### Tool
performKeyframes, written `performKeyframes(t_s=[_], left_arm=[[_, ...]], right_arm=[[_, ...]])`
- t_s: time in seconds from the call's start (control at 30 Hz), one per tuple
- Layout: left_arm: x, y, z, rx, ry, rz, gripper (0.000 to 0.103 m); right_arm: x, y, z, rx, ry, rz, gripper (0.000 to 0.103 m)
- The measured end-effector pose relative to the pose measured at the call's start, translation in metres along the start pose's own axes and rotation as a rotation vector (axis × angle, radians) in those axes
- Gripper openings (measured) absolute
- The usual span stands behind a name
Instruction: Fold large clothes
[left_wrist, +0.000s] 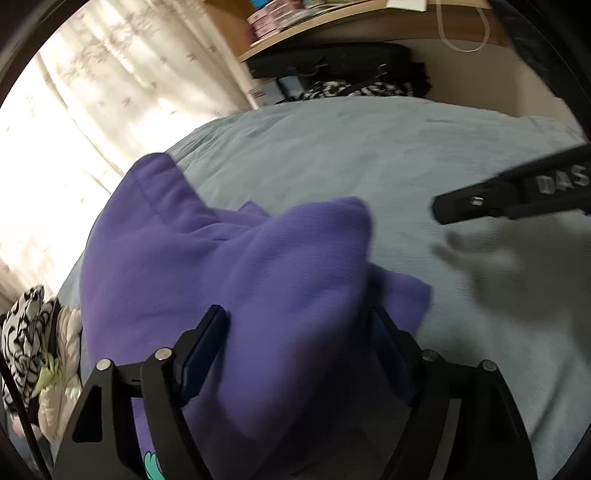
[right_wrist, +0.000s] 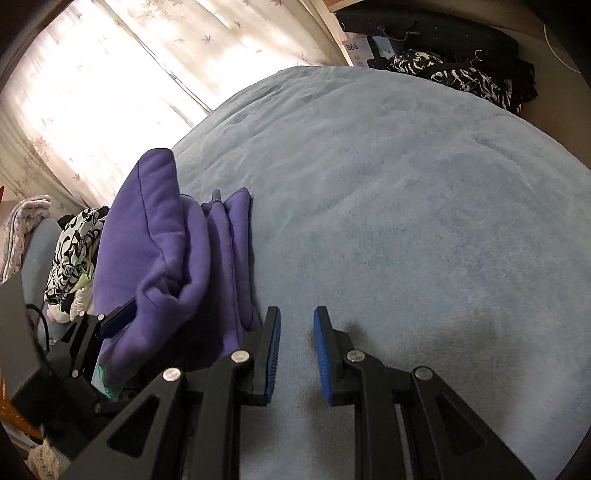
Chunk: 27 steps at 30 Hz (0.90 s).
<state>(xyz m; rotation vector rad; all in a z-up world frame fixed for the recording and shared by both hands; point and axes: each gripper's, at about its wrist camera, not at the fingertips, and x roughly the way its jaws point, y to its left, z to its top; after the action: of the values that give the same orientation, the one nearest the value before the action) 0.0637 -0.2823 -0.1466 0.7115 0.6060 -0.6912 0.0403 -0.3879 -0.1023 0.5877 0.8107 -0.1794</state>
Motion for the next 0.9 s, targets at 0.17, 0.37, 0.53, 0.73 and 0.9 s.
performKeyframes(t_s=[0.17,0.37,0.53,0.73,0.9], left_arm=[[-0.019,0.009,-0.002,-0.015,-0.013,-0.089,0.080],[-0.052,0.043,-0.002,-0.136,-0.039,-0.124,0.080],[-0.071,0.096,-0.004,-0.295,-0.057,-0.107,0.080],[-0.057,0.165,-0.022,-0.508,0.004,-0.078,0.080],[-0.022,0.221,-0.039,-0.685,0.089,-0.160,0.079]], right_arm=[[-0.007,0.006,0.004,-0.021,-0.006,0.009,0.018],[-0.015,0.027,0.015,-0.088,0.007,0.055,0.025],[-0.018,0.054,0.034,-0.155,0.038,0.128,0.026],[-0.004,0.080,0.057,-0.185,0.128,0.240,0.049],[0.038,0.090,0.071,-0.182,0.249,0.266,0.050]])
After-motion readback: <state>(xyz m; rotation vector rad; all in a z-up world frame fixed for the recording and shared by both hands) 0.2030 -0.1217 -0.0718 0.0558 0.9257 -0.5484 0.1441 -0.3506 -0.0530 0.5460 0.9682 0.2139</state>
